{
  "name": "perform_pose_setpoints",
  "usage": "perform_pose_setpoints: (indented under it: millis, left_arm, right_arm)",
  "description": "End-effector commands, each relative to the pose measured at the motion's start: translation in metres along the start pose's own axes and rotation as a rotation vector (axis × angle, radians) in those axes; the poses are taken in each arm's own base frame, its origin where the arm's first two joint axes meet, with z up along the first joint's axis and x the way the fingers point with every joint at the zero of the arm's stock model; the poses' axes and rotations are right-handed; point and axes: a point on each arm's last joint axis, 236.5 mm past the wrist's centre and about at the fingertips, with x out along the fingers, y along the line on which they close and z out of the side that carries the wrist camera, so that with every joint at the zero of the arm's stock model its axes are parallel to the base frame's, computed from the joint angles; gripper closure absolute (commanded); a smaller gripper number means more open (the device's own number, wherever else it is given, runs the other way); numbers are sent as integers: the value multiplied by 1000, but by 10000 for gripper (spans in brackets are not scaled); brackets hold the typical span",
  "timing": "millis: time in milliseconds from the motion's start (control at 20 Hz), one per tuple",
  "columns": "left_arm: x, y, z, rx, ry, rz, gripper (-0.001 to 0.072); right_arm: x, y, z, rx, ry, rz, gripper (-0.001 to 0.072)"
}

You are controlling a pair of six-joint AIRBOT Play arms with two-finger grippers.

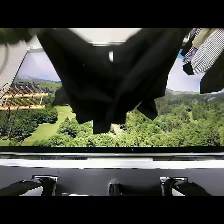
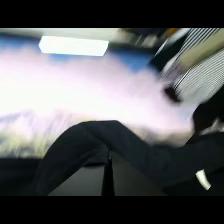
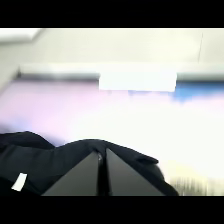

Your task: Fold the clothes and pants, and hang the long-sleeved shirts on hangers.

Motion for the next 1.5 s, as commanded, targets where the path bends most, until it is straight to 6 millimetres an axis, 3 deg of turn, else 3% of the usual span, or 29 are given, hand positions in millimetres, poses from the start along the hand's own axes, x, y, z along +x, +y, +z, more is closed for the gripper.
perform_pose_setpoints:
  millis: [0, 150, 300, 400, 500, 550, 750, 800, 900, 950, 1000, 1100, 1250, 1350, 1450]
  left_arm:
    - [4, 55, -109, -90, 379, 275, 694]
    - [31, 63, -188, -92, 589, 309, 694]
    - [50, 79, -266, -120, 732, 351, 693]
    - [61, 94, -302, -180, 749, 381, 692]
    - [77, 101, -321, -233, 735, 360, 691]
    - [85, 102, -323, -255, 710, 344, 691]
    - [98, 109, -310, -286, 631, 332, 688]
    - [97, 114, -307, -297, 624, 339, 645]
    - [92, 128, -291, -334, 589, 352, 239]
    - [85, 138, -278, -358, 564, 358, 159]
    - [75, 148, -262, -356, 537, 353, 156]
    - [37, 188, -230, -356, 461, 398, 156]
    - [-39, 265, -192, -368, 310, 525, 156]
    - [-91, 318, -183, -313, 263, 643, 156]
    - [-125, 351, -185, -339, 234, 712, 157]
  right_arm:
    - [26, -12, -90, -21, 305, -69, 684]
    - [48, -22, -169, -44, 488, -163, 685]
    - [54, -46, -237, 67, 566, -268, 685]
    - [59, -57, -276, 130, 574, -294, 685]
    - [70, -64, -304, 194, 575, -307, 685]
    - [79, -61, -310, 230, 556, -293, 685]
    - [94, -54, -296, 313, 461, -259, 685]
    - [93, -51, -298, 327, 473, -252, 684]
    - [87, -44, -304, 357, 509, -238, 685]
    - [83, -42, -304, 362, 514, -232, 684]
    - [80, -41, -302, 362, 510, -229, 685]
    - [73, -39, -297, 359, 500, -223, 684]
    - [64, -39, -299, 358, 516, -229, 684]
    - [59, -39, -303, 360, 541, -237, 684]
    - [58, -39, -306, 362, 552, -239, 684]
